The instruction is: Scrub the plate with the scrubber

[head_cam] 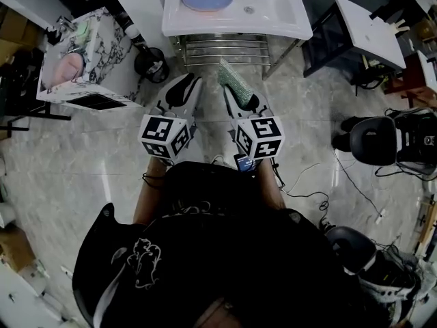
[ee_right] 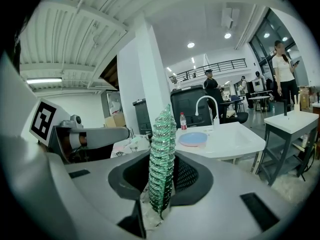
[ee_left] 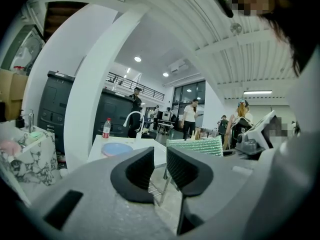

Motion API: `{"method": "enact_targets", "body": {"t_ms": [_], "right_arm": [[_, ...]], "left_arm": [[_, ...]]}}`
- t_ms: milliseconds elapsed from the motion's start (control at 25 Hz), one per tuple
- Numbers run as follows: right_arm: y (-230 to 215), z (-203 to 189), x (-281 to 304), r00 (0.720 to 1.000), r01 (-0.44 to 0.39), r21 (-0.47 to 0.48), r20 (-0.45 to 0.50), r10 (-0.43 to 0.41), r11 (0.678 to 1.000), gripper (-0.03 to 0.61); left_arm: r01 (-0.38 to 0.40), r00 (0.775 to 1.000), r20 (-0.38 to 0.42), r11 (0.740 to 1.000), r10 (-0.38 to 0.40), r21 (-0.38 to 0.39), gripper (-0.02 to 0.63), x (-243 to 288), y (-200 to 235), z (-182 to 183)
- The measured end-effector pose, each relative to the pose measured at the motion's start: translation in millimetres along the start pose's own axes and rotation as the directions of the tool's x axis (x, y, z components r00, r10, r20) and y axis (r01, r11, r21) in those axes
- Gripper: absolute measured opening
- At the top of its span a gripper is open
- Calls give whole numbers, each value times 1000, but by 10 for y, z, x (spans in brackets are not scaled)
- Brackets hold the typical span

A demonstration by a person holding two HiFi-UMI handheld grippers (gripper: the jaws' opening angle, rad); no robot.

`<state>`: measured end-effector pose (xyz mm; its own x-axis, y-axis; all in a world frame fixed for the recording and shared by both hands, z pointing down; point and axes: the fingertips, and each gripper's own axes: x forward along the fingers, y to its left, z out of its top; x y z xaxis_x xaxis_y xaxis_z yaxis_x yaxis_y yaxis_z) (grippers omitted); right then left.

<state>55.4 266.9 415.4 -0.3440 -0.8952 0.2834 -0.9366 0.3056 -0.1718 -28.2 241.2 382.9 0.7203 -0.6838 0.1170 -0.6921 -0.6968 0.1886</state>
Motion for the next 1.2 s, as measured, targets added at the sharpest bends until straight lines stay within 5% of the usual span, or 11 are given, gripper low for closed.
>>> {"method": "enact_targets", "body": {"t_ms": [1200], "right_arm": [[-433, 826, 2865, 993, 79, 27, -95, -76, 997, 92]], "left_arm": [[84, 993, -83, 996, -84, -1, 89, 1648, 2580, 513]]}}
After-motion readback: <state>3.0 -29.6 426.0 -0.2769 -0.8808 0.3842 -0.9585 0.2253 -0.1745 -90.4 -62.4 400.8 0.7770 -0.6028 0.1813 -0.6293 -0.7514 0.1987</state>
